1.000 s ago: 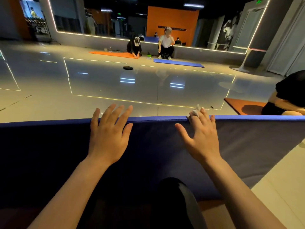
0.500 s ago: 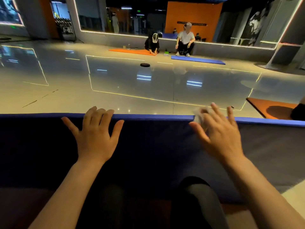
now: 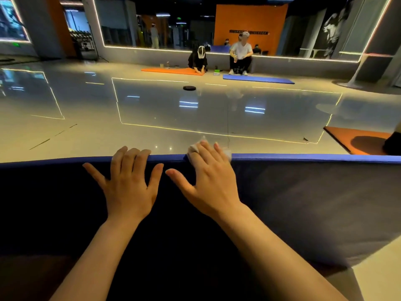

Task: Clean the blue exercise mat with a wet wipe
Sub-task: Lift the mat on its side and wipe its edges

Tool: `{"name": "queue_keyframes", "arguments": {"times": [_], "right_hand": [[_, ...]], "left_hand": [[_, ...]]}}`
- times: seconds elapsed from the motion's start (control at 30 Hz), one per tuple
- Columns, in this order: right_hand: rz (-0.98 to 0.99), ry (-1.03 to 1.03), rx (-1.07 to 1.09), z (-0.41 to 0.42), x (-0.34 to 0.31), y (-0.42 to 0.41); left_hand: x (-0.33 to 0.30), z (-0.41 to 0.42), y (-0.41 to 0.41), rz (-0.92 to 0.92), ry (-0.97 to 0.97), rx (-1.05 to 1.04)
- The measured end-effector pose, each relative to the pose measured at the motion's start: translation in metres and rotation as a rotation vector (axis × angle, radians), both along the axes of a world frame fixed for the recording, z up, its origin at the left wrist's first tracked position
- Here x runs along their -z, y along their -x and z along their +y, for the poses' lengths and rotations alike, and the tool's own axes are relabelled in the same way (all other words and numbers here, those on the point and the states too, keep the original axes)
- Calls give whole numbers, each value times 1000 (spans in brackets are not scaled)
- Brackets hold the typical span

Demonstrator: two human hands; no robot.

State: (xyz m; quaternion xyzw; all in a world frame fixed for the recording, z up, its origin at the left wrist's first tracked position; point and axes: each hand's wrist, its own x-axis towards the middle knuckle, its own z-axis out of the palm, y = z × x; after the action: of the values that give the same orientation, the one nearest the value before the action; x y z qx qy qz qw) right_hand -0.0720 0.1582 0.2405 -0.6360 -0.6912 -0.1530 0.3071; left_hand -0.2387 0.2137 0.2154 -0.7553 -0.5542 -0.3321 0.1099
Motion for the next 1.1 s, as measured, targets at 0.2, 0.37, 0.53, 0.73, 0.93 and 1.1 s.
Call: {"name": "queue_keyframes", "arguments": {"times": [0.2, 0.37, 0.53, 0.73, 0.93, 1.1], "right_hand": [[-211, -56, 70, -30, -1, -47], [-314, -55, 310, -64, -1, -118], [-140, -42, 229, -36, 2, -75], [-71, -31, 44, -3, 1, 0], [-145, -51, -79, -4, -10, -12], [-141, 13, -55, -19, -21, -37]], "left_hand": [[-4, -1, 1, -16, -6, -7], [-4, -2, -1, -30, -4, 1], [-4, -3, -7, -42, 15, -9], [-8, -5, 2, 3, 51, -2], [-19, -13, 1, -48, 80, 7], [-29, -32, -28, -60, 159, 84]]}}
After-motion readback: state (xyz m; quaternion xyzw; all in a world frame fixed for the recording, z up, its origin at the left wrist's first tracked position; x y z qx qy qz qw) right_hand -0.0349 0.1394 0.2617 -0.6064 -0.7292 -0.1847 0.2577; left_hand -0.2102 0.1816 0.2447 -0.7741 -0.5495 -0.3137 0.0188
